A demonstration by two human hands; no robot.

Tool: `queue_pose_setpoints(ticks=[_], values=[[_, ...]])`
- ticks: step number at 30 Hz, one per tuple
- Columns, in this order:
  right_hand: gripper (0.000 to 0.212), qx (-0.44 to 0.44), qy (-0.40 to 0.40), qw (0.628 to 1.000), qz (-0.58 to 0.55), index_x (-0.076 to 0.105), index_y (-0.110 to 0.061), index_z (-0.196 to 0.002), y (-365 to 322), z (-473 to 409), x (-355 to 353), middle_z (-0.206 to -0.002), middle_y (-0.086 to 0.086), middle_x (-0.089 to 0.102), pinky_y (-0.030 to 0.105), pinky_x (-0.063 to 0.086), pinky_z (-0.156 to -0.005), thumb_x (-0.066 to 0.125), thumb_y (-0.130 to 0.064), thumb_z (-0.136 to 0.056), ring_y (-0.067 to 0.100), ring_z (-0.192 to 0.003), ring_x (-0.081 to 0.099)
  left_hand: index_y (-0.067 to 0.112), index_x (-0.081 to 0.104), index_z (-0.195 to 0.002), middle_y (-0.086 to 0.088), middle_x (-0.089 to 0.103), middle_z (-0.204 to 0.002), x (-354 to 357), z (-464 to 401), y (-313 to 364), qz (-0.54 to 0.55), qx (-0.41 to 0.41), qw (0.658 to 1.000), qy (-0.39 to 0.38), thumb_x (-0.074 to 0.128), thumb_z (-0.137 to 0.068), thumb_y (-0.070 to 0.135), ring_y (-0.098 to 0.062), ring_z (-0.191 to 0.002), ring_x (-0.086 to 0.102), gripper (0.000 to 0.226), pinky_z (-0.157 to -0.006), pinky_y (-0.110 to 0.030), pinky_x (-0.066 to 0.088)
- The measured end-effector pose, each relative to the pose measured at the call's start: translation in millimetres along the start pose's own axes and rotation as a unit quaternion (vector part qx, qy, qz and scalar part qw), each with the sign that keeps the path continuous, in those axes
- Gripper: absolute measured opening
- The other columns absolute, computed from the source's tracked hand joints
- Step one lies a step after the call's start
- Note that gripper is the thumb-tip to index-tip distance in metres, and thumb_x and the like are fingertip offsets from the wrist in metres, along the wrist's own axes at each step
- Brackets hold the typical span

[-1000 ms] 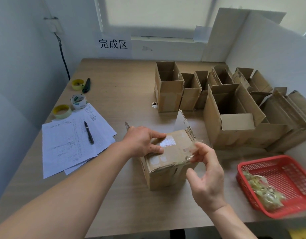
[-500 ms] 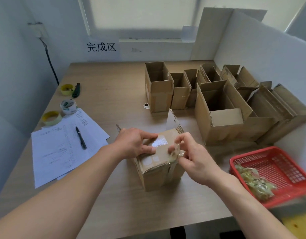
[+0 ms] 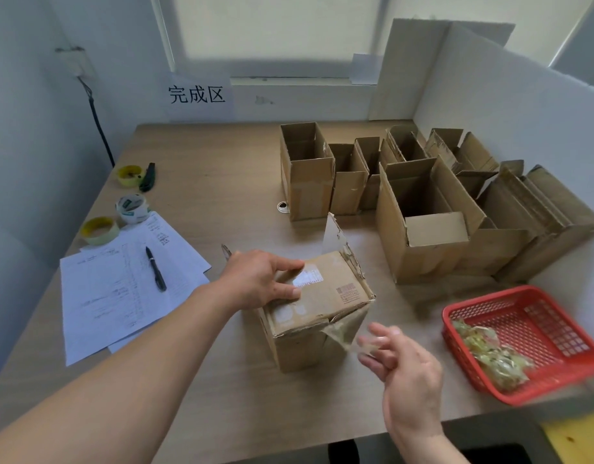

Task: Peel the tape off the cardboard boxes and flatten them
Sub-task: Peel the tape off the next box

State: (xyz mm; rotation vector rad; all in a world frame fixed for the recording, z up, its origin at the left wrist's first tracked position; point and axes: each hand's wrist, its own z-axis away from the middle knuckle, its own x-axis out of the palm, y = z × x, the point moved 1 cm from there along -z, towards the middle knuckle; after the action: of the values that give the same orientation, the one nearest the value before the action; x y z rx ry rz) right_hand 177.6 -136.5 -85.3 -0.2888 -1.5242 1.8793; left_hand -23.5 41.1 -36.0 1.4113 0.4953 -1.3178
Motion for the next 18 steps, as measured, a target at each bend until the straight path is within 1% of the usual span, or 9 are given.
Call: queue_pose_setpoints(ticks=[2, 4, 6, 8, 10, 12, 14, 15, 18], values=[[0.037, 0.069, 0.087, 0.993, -0.031, 0.067, 0.001, -0.070, 0.3, -13.4, -7.4, -0.079, 0.012, 0.075, 0.034, 0.059, -0.057, 0.060, -0.023, -0.098, 0.025, -0.070, 0.074, 0.056, 0.048, -0.136, 0.012, 0.064, -0.090, 0.1, 1.9, -1.3, 0.005, -0.005, 1.000, 0.002, 0.068, -0.079, 0.067, -0.016, -0.094, 0.043, 0.061, -0.090, -0.030, 0.031], [0.033, 0.073, 0.088, 0.993, 0.038, 0.064, 0.002, -0.075, -5.1, -24.6, -12.0, -0.067, 0.009, 0.071, 0.033, 0.056, -0.052, 0.069, -0.026, -0.092, 0.025, -0.066, 0.074, 0.055, 0.049, -0.137, 0.010, 0.068, -0.101, 0.9, 3.1, -1.1, 0.003, -0.003, 1.000, 0.007, 0.068, -0.079, 0.066, -0.020, -0.102, 0.049, 0.062, -0.089, -0.029, 0.030], [0.039, 0.038, 0.076, 0.988, 0.130, 0.063, 0.006, -0.078, -12.3, -34.8, -13.6, -0.064, 0.009, 0.070, 0.035, 0.055, -0.052, 0.073, -0.030, -0.088, 0.025, -0.066, 0.074, 0.055, 0.049, -0.137, 0.008, 0.069, -0.109, 1.3, 2.9, 0.3, -0.004, -0.001, 1.000, 0.010, 0.068, -0.079, 0.066, -0.022, -0.111, 0.051, 0.061, -0.087, -0.029, 0.030], [0.055, 0.006, 0.044, 0.981, 0.191, 0.061, 0.010, -0.083, -25.1, -43.4, -9.1, -0.064, 0.007, 0.069, 0.036, 0.056, -0.053, 0.074, -0.044, -0.085, 0.024, -0.062, 0.073, 0.055, 0.049, -0.136, 0.009, 0.068, -0.106, 1.7, 3.3, 2.1, -0.004, -0.004, 1.000, 0.015, 0.069, -0.079, 0.065, -0.022, -0.108, 0.051, 0.061, -0.085, -0.029, 0.029], [0.066, 0.001, -0.016, 0.967, 0.256, 0.060, 0.004, -0.077, -38.0, -49.6, 4.6, -0.060, 0.004, 0.067, 0.035, 0.052, -0.051, 0.071, -0.062, -0.077, 0.023, -0.057, 0.071, 0.055, 0.050, -0.135, 0.007, 0.068, -0.101, 1.8, 2.7, 2.3, -0.001, -0.010, 1.000, 0.012, 0.069, -0.079, 0.065, -0.021, -0.105, 0.050, 0.060, -0.087, -0.029, 0.030], [0.067, -0.004, -0.063, 0.935, 0.348, 0.057, -0.004, -0.066, -46.4, -53.9, 20.5, -0.059, 0.006, 0.068, 0.038, 0.052, -0.054, 0.067, -0.070, -0.074, 0.024, -0.057, 0.070, 0.055, 0.050, -0.136, 0.006, 0.068, -0.109, 2.6, 2.8, 2.1, -0.006, -0.010, 1.000, 0.011, 0.069, -0.079, 0.065, -0.022, -0.109, 0.051, 0.060, -0.092, -0.030, 0.031], [0.058, -0.021, -0.075, 0.910, 0.407, 0.056, -0.006, -0.061, -50.0, -56.4, 30.1, -0.062, 0.012, 0.070, 0.045, 0.056, -0.065, 0.069, -0.060, -0.081, 0.030, -0.067, 0.071, 0.055, 0.049, -0.136, 0.009, 0.067, -0.121, 3.0, 5.1, 2.3, -0.014, -0.009, 1.000, 0.014, 0.069, -0.080, 0.065, -0.022, -0.116, 0.052, 0.061, -0.097, -0.031, 0.033], [0.051, -0.029, -0.078, 0.910, 0.406, 0.056, -0.007, -0.061, -50.7, -56.9, 32.0, -0.064, 0.014, 0.070, 0.048, 0.058, -0.069, 0.070, -0.049, -0.085, 0.033, -0.070, 0.071, 0.055, 0.049, -0.137, 0.012, 0.065, -0.126, 2.5, 6.0, 1.7, -0.011, -0.010, 1.000, 0.015, 0.069, -0.080, 0.065, -0.021, -0.119, 0.052, 0.061, -0.098, -0.032, 0.034], [0.036, -0.034, -0.107, 0.936, 0.335, 0.058, 0.003, -0.069, -45.8, -55.8, 27.0, -0.071, 0.021, 0.070, 0.044, 0.059, -0.063, 0.065, -0.023, -0.093, 0.032, -0.067, 0.070, 0.054, 0.049, -0.137, 0.014, 0.062, -0.133, 1.2, 9.2, -2.0, 0.001, -0.012, 1.000, 0.017, 0.070, -0.080, 0.063, -0.020, -0.124, 0.051, 0.061, -0.099, -0.031, 0.035]])
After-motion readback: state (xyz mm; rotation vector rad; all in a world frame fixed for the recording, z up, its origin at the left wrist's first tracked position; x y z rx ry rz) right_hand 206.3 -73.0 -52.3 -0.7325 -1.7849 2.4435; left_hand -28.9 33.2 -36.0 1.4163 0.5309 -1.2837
